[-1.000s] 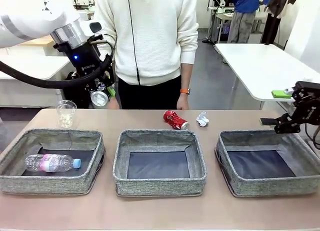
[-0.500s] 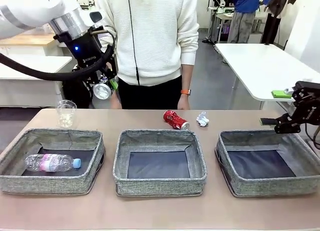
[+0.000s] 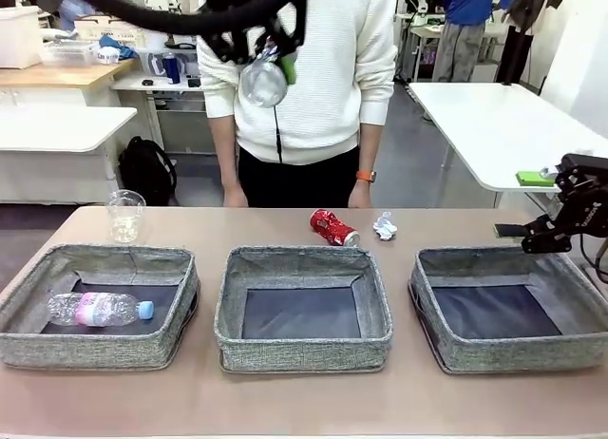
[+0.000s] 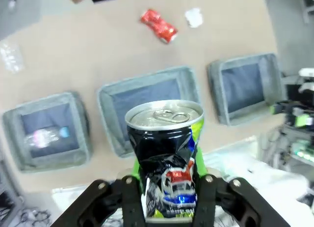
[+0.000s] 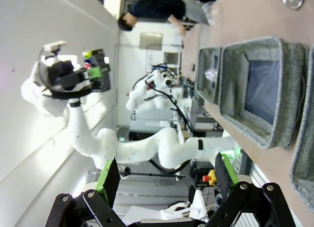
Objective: Sort the waste into the appropriate baskets.
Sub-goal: Pick up the waste item pointed out by the person.
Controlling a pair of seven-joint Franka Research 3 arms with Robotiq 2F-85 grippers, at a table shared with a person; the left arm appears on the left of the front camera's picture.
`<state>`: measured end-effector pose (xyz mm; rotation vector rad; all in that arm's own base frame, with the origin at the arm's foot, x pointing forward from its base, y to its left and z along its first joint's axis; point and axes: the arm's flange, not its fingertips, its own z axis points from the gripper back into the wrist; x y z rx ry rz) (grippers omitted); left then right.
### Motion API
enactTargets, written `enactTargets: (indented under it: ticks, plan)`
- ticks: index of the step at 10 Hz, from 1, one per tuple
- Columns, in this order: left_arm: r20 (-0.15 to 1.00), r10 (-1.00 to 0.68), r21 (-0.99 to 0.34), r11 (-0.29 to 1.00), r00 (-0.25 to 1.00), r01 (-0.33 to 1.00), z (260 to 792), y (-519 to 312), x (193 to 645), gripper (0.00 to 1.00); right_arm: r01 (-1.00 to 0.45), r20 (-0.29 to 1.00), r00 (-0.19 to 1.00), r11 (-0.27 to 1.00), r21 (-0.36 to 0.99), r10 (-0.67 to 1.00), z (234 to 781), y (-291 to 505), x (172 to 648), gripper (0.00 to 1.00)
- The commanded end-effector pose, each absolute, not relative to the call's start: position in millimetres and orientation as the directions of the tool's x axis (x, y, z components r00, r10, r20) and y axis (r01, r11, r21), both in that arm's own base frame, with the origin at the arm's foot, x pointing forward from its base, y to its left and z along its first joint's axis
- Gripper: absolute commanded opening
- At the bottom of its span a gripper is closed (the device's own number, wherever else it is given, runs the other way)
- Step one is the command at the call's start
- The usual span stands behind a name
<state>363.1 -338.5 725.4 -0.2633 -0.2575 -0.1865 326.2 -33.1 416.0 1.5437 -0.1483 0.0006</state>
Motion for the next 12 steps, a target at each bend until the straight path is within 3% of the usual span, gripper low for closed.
enactTargets:
  ticks: [1,6,12]
  plan:
    - [0.243,-0.126,-0.255,0.948,0.962,0.188,743,-363,394,0.44,-0.078,0.079,0.992,0.016,0.997,-0.096,421,-32,326,1.0]
    - [0.242,-0.116,-0.355,0.913,0.963,0.199,751,-378,395,0.44,-0.078,0.079,0.992,0.016,0.997,-0.096,421,-32,326,1.0]
    - [0.232,-0.121,-0.329,0.924,0.965,0.195,743,-380,400,0.44,-0.078,0.079,0.992,0.016,0.997,-0.096,421,-32,326,1.0]
